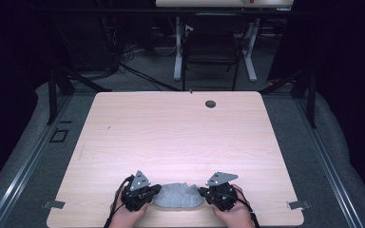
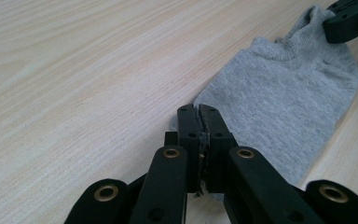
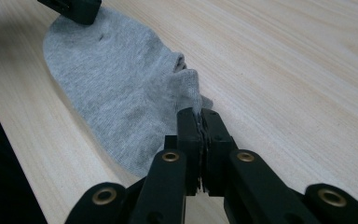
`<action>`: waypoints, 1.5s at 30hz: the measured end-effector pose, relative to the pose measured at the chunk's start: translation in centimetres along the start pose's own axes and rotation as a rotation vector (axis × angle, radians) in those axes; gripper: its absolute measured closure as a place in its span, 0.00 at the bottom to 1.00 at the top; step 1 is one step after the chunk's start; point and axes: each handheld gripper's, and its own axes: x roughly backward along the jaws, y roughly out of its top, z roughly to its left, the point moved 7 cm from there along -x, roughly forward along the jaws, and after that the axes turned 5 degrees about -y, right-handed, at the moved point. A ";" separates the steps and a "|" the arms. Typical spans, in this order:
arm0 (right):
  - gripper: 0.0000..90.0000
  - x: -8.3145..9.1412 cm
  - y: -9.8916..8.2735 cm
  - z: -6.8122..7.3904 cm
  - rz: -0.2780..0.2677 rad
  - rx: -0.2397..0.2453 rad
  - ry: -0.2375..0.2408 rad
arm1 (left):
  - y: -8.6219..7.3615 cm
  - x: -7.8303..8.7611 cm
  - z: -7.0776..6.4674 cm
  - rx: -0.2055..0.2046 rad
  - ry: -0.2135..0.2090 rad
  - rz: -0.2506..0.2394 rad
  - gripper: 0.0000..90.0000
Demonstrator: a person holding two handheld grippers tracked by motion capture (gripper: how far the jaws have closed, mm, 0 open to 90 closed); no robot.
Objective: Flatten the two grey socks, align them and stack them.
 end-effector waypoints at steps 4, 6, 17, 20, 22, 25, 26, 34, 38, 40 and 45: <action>0.92 0.0 -0.1 -0.1 -0.001 -0.003 -0.005 | 0.1 0.2 -0.1 0.005 -0.007 -0.013 0.97; 0.91 0.2 0.1 -0.3 -0.015 -0.011 -0.008 | 0.2 0.4 -0.1 -0.002 -0.007 -0.023 0.94; 0.98 1.3 1.4 0.6 -0.096 0.027 -0.008 | 1.0 1.4 -0.8 -0.012 -0.019 -0.049 0.99; 0.98 0.3 0.9 0.9 -0.062 0.044 -0.003 | 0.3 0.8 -1.0 -0.018 -0.023 -0.012 0.99; 0.99 -0.3 0.6 0.8 -0.038 0.056 -0.001 | 0.1 0.6 -1.0 -0.025 -0.019 0.005 0.99; 0.99 -0.6 0.4 0.7 -0.020 0.053 0.001 | -0.4 0.2 -0.9 -0.013 -0.023 0.025 0.99; 0.99 -0.8 0.2 0.7 -0.012 0.043 0.010 | -0.5 0.1 -0.9 -0.005 -0.025 0.028 0.99; 1.00 -1.3 -0.6 1.0 0.035 0.055 0.020 | -1.1 -0.4 -1.0 -0.019 -0.025 0.046 1.00; 1.00 -1.5 -0.7 0.8 0.050 0.054 0.023 | -1.1 -0.5 -1.0 -0.024 -0.022 0.045 1.00; 1.00 -1.5 -0.7 0.7 0.051 0.052 0.013 | -1.0 -0.6 -0.9 -0.022 -0.024 0.044 1.00; 1.00 -1.8 -0.4 0.2 0.046 0.053 -0.003 | -0.7 -1.0 -0.5 -0.011 -0.017 0.029 0.99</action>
